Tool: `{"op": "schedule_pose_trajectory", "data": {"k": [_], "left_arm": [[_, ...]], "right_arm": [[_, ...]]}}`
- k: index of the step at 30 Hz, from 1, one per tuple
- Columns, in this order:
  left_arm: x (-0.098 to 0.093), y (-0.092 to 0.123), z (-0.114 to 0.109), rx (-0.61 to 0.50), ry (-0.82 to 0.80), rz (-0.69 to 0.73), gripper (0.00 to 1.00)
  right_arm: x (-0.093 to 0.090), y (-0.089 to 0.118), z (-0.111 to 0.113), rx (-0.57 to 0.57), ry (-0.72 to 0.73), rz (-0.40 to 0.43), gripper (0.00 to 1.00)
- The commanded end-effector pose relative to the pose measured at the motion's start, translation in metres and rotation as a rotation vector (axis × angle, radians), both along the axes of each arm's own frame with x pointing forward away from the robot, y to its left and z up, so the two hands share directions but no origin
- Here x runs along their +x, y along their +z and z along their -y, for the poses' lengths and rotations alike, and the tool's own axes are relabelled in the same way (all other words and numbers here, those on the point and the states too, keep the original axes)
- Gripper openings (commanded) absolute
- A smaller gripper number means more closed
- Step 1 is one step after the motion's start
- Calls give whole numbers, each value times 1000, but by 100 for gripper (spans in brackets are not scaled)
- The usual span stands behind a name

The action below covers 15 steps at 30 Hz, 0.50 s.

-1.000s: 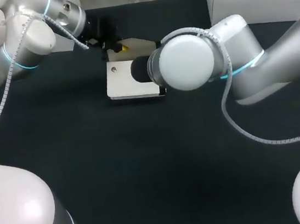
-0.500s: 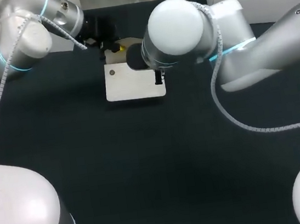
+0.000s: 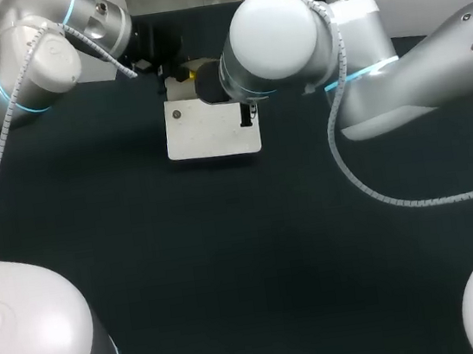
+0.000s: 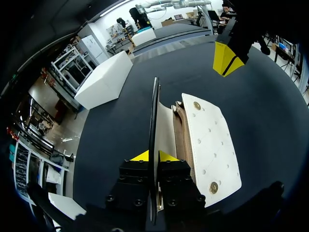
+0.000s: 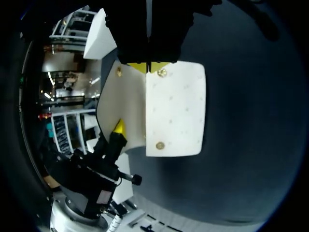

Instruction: Pick up the bag, open it, inspect its contents, close it, and place it on the opposite side

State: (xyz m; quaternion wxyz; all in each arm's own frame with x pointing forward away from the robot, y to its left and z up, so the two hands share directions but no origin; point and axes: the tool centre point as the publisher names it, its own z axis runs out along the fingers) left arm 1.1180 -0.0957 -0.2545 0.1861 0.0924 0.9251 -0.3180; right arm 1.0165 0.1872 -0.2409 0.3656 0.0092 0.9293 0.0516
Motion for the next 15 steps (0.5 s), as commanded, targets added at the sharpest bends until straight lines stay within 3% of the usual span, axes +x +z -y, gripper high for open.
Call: {"op": "schedule_pose_trajectory", "data": {"k": [1, 15], "left_arm": [[-6, 11, -4, -4, 2, 7, 0], [-5, 29, -5, -40, -5, -24, 0]], "right_arm": [[19, -2, -12, -10, 0, -13, 0], [57, -20, -15, 7, 17, -15, 0]]}}
